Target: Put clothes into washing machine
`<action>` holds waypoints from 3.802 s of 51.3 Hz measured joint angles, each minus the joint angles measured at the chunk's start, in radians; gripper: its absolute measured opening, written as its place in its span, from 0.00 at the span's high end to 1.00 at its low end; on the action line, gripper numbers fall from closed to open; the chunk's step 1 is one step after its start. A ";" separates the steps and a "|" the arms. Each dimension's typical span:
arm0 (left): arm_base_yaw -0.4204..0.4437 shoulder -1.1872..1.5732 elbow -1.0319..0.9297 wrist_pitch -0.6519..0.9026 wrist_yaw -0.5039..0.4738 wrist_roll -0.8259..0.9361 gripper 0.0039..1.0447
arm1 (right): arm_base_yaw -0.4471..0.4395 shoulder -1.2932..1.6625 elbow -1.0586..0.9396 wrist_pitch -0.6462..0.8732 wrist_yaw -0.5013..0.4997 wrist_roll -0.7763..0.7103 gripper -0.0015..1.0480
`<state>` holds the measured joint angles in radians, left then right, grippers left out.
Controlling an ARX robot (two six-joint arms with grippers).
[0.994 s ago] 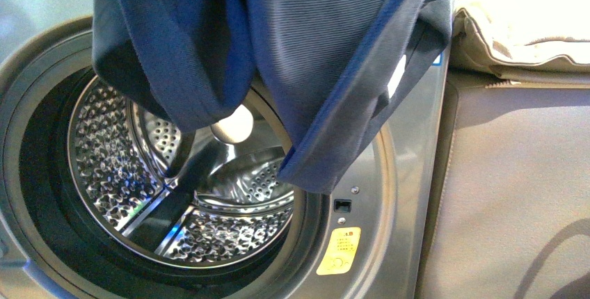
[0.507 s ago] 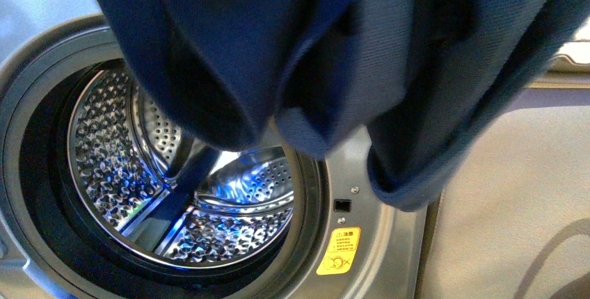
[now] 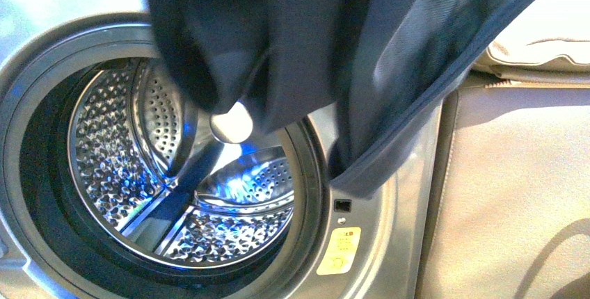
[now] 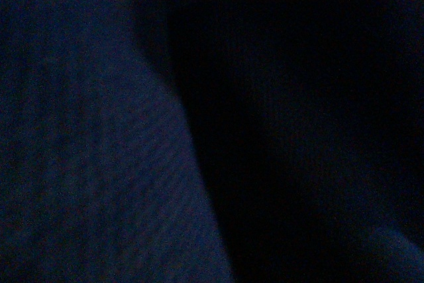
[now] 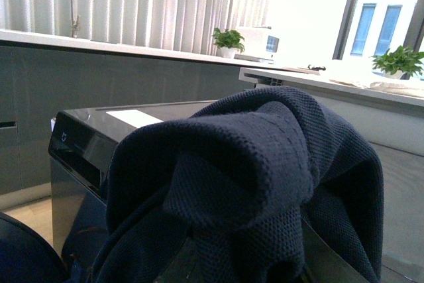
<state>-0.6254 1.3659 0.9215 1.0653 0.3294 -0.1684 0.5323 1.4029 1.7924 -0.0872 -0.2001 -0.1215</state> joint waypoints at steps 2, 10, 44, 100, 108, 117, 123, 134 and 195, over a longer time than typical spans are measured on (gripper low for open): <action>-0.008 0.008 0.014 0.009 -0.020 0.001 0.06 | 0.000 0.000 0.000 0.000 0.000 0.000 0.88; -0.036 0.029 0.056 0.041 -0.056 -0.003 0.06 | 0.000 0.000 0.001 0.000 0.000 0.000 0.88; -0.105 0.214 0.390 -0.292 -0.453 0.105 0.15 | -0.005 0.000 0.005 0.000 0.012 -0.005 0.88; 0.449 -0.074 -0.096 -0.027 -0.035 -0.024 0.85 | -0.002 0.001 0.011 0.000 -0.003 -0.006 0.07; 0.522 -0.077 -0.186 0.010 0.001 -0.031 0.85 | -0.002 0.001 0.011 0.000 -0.003 -0.006 0.07; 0.558 -0.068 -0.277 0.069 0.021 -0.053 0.85 | -0.002 0.001 0.012 0.000 -0.003 -0.006 0.07; 0.550 -0.066 -0.357 0.107 0.035 -0.052 0.85 | -0.002 0.001 0.011 0.000 -0.003 -0.006 0.07; 0.551 -0.008 -0.492 0.201 0.048 -0.059 0.85 | 0.029 0.001 0.049 -0.132 0.215 0.031 0.14; 0.496 0.735 0.044 -0.028 -0.287 0.108 0.85 | -0.473 -0.949 -1.584 0.326 0.227 0.111 0.98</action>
<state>-0.1291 2.1006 0.9653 1.0370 0.0422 -0.0608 0.0589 0.4541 0.2089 0.2390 0.0273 -0.0109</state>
